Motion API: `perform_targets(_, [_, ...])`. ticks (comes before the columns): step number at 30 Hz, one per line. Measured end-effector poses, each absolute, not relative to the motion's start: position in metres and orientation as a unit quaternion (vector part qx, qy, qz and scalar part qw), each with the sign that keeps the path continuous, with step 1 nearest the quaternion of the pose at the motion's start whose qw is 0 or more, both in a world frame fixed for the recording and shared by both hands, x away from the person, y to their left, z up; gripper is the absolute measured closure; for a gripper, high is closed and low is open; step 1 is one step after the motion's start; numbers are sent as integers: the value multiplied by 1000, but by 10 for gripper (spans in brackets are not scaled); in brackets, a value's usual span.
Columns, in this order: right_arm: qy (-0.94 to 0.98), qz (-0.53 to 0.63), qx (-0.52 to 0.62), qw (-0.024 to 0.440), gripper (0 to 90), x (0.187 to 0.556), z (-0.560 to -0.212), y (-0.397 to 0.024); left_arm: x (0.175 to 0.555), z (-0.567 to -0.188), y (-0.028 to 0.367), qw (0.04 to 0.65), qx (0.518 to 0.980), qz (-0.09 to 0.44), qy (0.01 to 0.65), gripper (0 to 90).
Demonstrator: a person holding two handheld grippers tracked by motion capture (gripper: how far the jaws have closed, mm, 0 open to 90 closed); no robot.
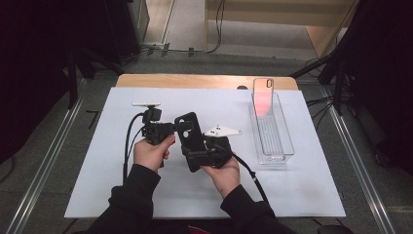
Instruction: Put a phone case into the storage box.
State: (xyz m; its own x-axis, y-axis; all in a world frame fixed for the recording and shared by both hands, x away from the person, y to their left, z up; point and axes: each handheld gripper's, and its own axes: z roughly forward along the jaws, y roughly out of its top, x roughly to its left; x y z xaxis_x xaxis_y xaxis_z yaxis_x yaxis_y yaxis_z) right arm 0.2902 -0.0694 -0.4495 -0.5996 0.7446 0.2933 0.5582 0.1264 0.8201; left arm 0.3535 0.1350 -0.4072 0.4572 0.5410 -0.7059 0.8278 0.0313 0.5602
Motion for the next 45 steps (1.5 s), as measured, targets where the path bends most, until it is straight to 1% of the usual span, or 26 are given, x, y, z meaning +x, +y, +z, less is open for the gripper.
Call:
perform_targets(1, [747, 495, 434, 90, 0, 291, -449, -70, 353, -407, 135, 515, 682, -138, 501, 832])
perform_targets(3, [753, 492, 431, 76, 0, 293, -448, -73, 353, -406, 135, 517, 682, -136, 500, 832])
perform_targets(6, [760, 485, 427, 67, 0, 293, -447, -77, 352, -405, 136, 520, 685, -128, 494, 831])
perform_targets(11, [777, 465, 422, 51, 0, 294, -446, -81, 349, -403, 133, 506, 712, -77, 480, 830])
perform_targets(16, [791, 449, 414, 39, 0, 291, -450, -85, 346, -404, 133, 510, 721, -39, 469, 830])
perform_targets(23, [806, 434, 401, 34, 0, 290, -454, -92, 343, -409, 133, 520, 727, -3, 449, 830])
perform_targets(30, [811, 436, 387, 40, 0, 291, -454, -93, 338, -413, 129, 536, 733, 32, 418, 831])
perform_targets(36, [805, 449, 385, 43, 0, 291, -451, -95, 333, -414, 126, 545, 736, 36, 401, 831])
perform_targets(45, [786, 483, 382, 65, 0, 292, -441, -101, 325, -417, 117, 551, 739, 5, 388, 831])
